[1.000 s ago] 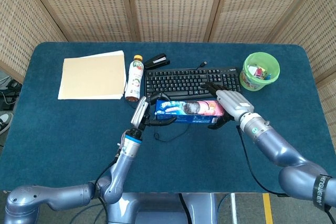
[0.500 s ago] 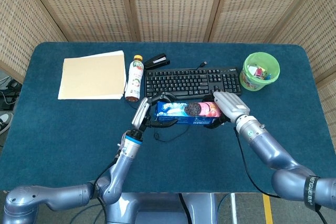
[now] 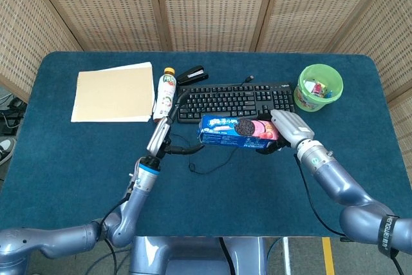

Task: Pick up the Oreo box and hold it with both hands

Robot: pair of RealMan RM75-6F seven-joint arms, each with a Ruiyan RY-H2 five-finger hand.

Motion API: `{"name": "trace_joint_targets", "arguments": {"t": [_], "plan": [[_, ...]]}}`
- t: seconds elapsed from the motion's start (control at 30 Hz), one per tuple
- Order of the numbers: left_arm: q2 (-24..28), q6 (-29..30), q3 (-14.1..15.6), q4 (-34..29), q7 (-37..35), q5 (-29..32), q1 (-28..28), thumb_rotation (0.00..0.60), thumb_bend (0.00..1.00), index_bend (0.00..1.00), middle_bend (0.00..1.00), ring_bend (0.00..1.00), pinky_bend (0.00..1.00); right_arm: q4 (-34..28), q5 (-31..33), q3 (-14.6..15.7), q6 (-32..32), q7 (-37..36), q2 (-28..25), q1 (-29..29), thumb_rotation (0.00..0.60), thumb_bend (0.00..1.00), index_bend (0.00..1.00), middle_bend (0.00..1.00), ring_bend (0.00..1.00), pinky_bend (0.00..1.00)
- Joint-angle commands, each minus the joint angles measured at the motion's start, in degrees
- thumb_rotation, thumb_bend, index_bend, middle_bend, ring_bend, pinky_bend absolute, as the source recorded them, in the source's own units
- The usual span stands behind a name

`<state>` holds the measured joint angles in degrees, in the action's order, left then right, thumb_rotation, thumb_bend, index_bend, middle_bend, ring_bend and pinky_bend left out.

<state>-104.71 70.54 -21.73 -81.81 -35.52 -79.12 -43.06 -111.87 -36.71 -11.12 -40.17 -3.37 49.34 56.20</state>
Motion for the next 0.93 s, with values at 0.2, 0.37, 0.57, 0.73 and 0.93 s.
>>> {"name": "trace_joint_targets", "arguments": {"t": [0.2,0.37,0.57,0.73,0.93], "plan": [[21.34,-0.04,5.87,-3.35,11.24,-4.05,7.46,0.531,0.00,0.00,0.00,0.00,0.00,1.62,-2.12,0.90,-3.85,2.46,1.45,-2.12,0.600,0.52,0.77,0.71,0.75,0.67],[31.25,2.15,10.06,-7.39,29.94,-1.16,13.77,0.586,0.00,0.00,0.00,0.00,0.00,2.20,-3.46,1.42,-7.88,4.97,3.33,-3.59,0.600,0.52,0.77,0.71,0.75,0.67],[35.55,5.68,12.69,-13.11,43.95,5.11,19.47,0.600,0.00,0.00,0.00,0.00,0.00,2.19,-4.36,1.73,-11.44,7.43,5.12,-4.80,0.600,0.52,0.77,0.71,0.75,0.67],[35.96,10.66,14.28,-16.98,49.04,8.69,24.34,0.600,0.00,0.00,0.00,0.00,0.00,2.14,-5.77,1.99,-15.10,10.61,7.37,-5.82,0.600,0.52,0.77,0.71,0.75,0.67],[37.39,11.73,15.43,-20.14,52.26,9.97,26.37,0.600,0.00,0.00,0.00,0.00,0.00,1.91,-6.51,1.71,-16.96,12.51,9.03,-6.65,0.600,0.52,0.77,0.71,0.75,0.67]]}}
